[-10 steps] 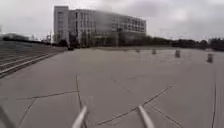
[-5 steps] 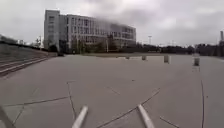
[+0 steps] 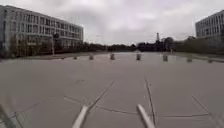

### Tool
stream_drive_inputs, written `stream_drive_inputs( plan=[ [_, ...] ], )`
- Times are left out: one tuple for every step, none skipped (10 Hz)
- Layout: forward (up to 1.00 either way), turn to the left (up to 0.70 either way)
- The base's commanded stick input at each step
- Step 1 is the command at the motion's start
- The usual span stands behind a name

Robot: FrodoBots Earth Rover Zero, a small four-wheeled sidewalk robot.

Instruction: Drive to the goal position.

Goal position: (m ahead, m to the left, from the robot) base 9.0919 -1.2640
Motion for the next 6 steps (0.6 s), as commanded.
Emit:
stream_drive_inputs(
  plan=[
    [0.0,-0.45],
    [0.0,-0.45],
    [0.0,-0.45],
    [0.0,-0.45],
    [0.0,-0.45],
    [0.0,-0.45]
  ],
)
